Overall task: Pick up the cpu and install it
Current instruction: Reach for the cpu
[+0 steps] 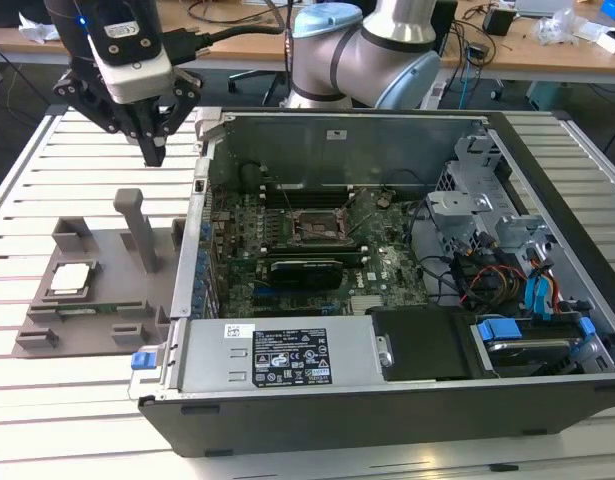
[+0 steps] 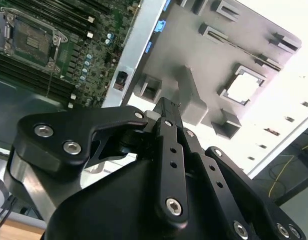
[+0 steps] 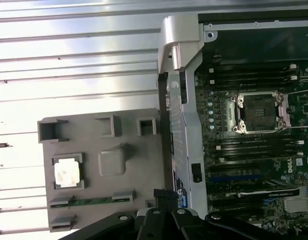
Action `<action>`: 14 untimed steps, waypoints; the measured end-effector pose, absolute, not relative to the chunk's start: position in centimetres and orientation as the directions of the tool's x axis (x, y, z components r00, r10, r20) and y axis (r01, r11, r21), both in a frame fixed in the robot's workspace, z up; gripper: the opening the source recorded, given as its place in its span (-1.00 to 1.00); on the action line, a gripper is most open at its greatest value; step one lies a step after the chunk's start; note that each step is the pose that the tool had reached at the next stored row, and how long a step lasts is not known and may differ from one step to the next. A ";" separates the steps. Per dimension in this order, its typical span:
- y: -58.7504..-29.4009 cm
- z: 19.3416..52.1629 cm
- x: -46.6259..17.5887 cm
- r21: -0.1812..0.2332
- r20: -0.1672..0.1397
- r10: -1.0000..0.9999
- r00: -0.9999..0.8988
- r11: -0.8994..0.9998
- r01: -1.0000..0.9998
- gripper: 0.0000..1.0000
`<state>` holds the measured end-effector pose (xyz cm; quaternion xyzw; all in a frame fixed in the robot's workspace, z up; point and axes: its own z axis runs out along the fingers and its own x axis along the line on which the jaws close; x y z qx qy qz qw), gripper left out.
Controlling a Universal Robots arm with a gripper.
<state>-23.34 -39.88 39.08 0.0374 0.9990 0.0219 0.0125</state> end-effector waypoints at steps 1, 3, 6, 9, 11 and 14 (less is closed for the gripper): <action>-39.9 39.1 -23.6 0.045 -0.023 0.075 -0.997 0.996 0.074 -0.79; -39.9 39.1 -24.0 0.045 -0.023 0.075 -0.997 0.996 0.074 -0.79; -39.9 39.0 -24.6 0.044 -0.023 0.075 -0.997 0.996 0.074 -0.79; -39.9 39.0 -25.2 0.044 -0.023 0.075 -0.997 0.996 0.074 -0.79; -39.9 39.0 -25.6 0.044 -0.023 0.075 -0.997 0.996 0.074 -0.79; -39.9 39.0 -26.4 0.044 -0.023 0.075 -0.997 0.996 0.074 -0.79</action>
